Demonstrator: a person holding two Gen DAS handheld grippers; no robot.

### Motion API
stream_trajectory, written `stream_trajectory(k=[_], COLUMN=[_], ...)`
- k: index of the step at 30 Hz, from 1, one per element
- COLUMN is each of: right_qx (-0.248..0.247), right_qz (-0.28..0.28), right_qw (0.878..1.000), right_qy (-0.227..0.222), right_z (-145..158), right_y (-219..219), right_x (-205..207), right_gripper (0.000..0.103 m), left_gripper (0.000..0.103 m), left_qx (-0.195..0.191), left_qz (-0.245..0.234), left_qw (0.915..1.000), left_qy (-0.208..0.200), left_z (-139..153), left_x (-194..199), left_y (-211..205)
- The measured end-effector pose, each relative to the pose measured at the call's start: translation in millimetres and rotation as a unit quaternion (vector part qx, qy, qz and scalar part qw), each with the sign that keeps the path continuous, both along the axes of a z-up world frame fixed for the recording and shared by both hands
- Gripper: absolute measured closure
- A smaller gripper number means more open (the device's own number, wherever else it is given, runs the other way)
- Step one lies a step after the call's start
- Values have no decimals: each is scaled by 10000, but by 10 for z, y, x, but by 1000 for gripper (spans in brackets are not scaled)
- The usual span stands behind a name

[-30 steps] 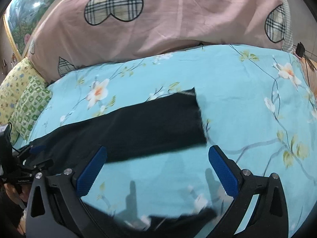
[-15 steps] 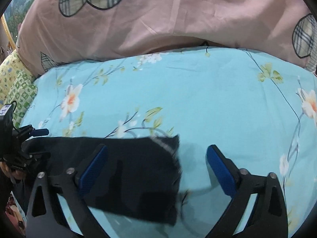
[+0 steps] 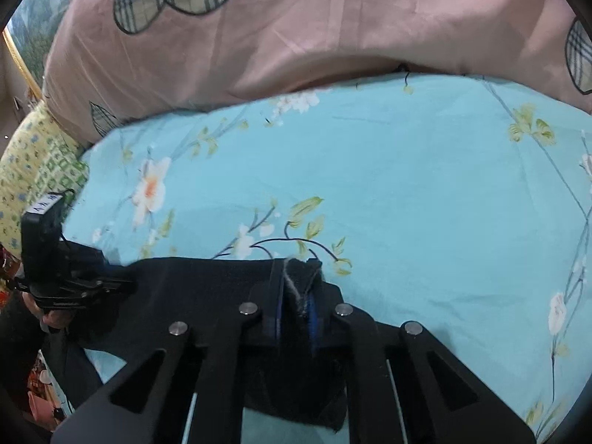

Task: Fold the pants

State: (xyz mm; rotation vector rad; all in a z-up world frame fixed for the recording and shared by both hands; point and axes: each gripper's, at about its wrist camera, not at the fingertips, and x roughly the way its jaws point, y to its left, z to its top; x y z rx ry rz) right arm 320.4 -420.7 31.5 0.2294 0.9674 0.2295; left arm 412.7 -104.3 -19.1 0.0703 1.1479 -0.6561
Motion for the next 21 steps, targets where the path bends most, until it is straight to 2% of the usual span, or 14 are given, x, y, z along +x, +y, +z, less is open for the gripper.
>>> stream_trajectory(k=[6,9,15,21], right_qx=[163,240,282,240], right_qz=[15,19,71,216], right_qw=[9991,9980,9959,9925], right_qy=[-387,-592,-852,-1178], right_z=[293,430,520,594], right_y=[9,24,55,53], right_x=[-372,-559,-928,-1341], right_gripper=[93,94,94,94], left_gripper=[98,98,98,98], left_qx=[-311,-504,-693,-815], left_qz=[2,41,197,230], left_qw=[9990,9982,9964,9952], left_qy=[-309,-337,-436,-486], left_z=[368,534,730,799], left_x=[-528,-843,-1410,-1838], left_y=[-27,27,-58,-74])
